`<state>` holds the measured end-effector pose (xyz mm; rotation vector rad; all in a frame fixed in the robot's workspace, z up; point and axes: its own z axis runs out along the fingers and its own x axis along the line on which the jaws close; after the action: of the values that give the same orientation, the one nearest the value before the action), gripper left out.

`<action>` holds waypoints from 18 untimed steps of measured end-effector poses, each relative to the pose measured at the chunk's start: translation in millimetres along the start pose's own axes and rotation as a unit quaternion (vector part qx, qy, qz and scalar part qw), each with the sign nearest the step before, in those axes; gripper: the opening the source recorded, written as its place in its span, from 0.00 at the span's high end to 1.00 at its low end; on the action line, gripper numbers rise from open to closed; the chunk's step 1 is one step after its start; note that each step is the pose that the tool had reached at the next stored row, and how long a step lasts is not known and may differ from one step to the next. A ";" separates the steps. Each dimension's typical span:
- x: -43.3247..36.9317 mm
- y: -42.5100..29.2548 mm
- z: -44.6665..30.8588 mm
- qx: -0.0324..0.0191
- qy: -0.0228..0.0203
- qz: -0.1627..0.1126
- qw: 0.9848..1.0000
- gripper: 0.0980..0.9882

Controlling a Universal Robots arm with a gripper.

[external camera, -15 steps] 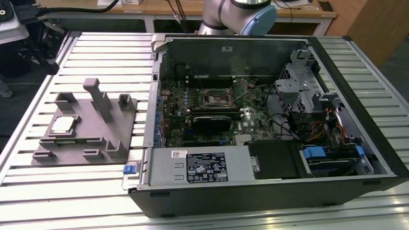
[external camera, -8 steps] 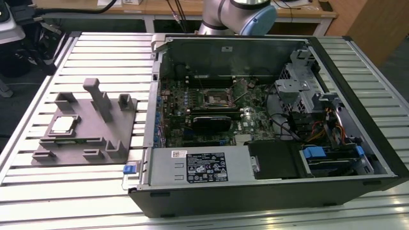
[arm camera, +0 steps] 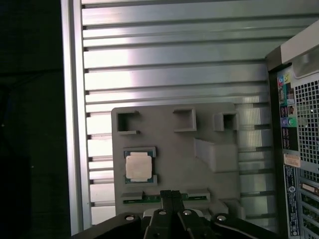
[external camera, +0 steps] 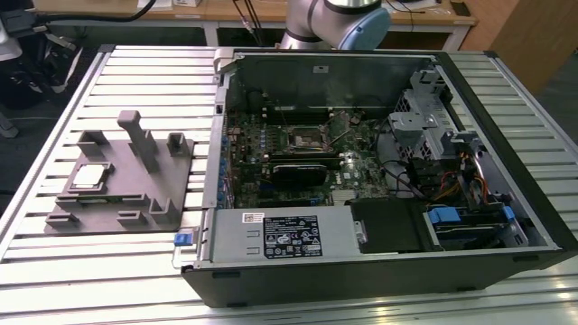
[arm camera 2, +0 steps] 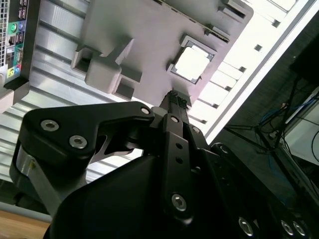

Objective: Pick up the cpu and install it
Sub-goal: 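Reach for the cpu, then pick up the cpu and move it towards the insertion slot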

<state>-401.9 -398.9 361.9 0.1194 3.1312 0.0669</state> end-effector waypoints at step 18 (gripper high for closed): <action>26.1 -2.2 4.4 0.000 0.005 0.000 1.000 0.99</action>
<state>-428.0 -399.0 357.2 0.1198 3.1413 0.0667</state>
